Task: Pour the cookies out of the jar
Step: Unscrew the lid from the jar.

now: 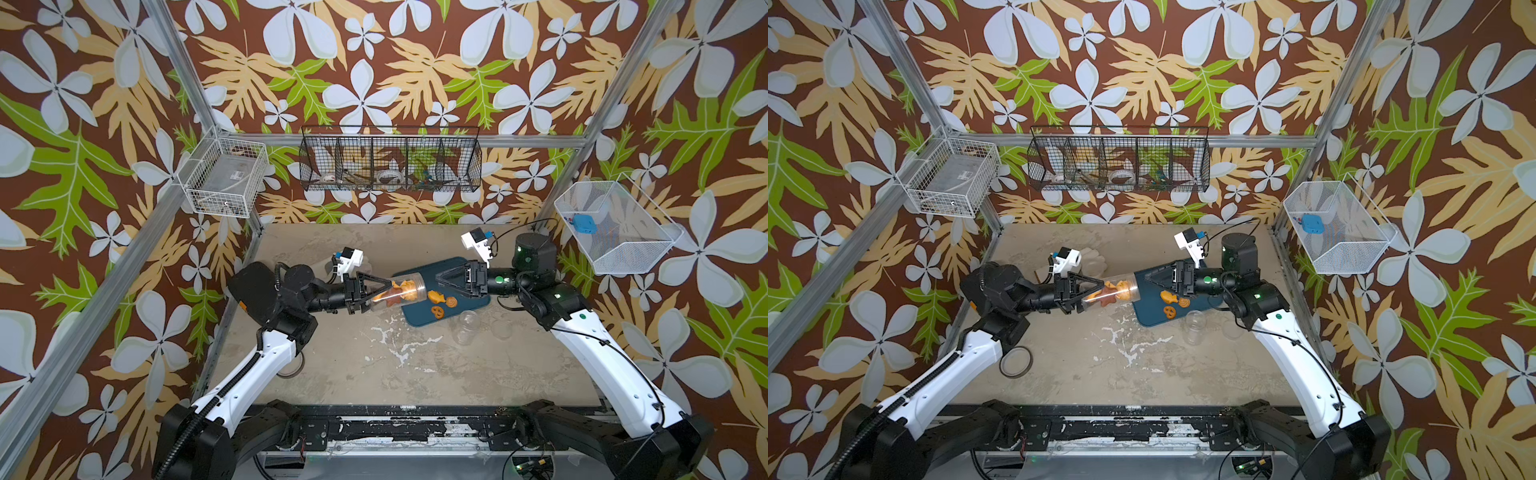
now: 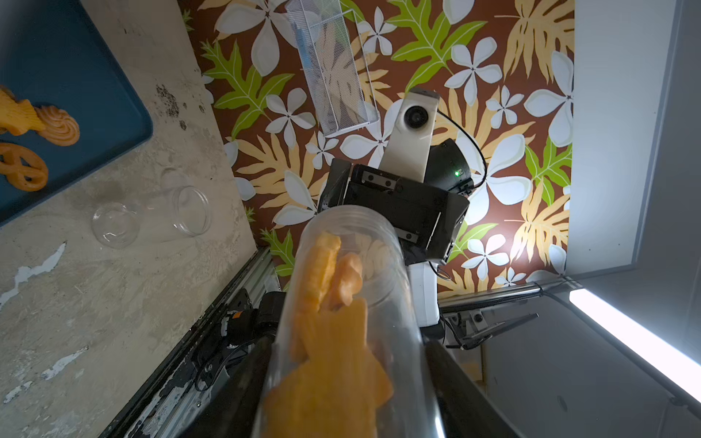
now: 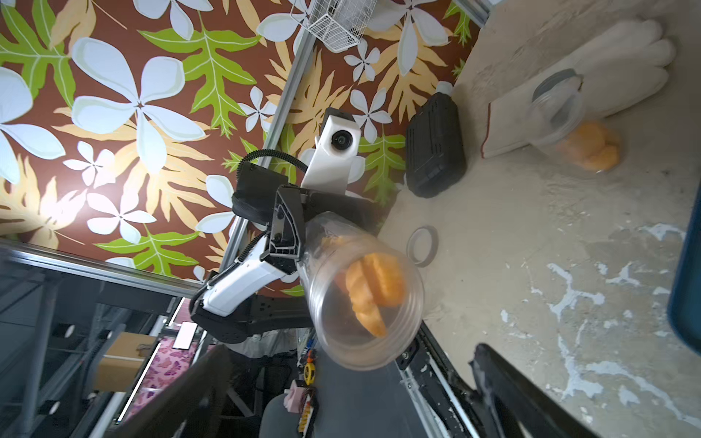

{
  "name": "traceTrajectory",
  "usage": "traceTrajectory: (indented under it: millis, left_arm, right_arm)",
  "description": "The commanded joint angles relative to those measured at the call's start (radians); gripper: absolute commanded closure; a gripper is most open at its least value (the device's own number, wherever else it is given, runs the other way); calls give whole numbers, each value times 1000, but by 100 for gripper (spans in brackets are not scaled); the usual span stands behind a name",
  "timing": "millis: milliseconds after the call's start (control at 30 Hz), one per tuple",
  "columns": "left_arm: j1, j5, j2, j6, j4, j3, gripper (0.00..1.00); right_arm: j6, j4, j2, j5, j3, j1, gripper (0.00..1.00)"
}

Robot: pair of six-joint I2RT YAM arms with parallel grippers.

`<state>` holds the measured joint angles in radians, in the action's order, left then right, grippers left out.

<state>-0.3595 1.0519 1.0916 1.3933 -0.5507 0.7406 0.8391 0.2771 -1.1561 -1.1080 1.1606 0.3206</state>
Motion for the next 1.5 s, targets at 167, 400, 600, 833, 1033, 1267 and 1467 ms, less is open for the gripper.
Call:
traceTrajectory:
  millis: [167, 400, 600, 833, 1033, 1267, 1467]
  left_arm:
    - [-55, 54, -15, 92, -229, 15, 39]
    - [-62, 74, -28, 83, -191, 19, 40]
    - [-62, 71, -29, 35, -115, 32, 40]
    - [-62, 71, -22, 24, -98, 39, 41]
    - [-62, 71, -24, 14, -83, 39, 41]
    - [-62, 73, -27, 6, -67, 33, 42]
    - [-62, 77, -33, 0, -55, 25, 42]
  right_arm:
    - [85, -82, -17, -52, -6, 76, 0]
    - [97, -107, -25, -72, 30, 129, 3]
    - [59, -32, -21, -75, 47, 137, 11]
    - [74, -35, -13, -70, 25, 170, 17]
    - [68, -29, -14, -56, 22, 186, 24]
    - [64, -49, -11, -52, 24, 185, 31]
    - [60, -59, -5, -62, 24, 182, 20]
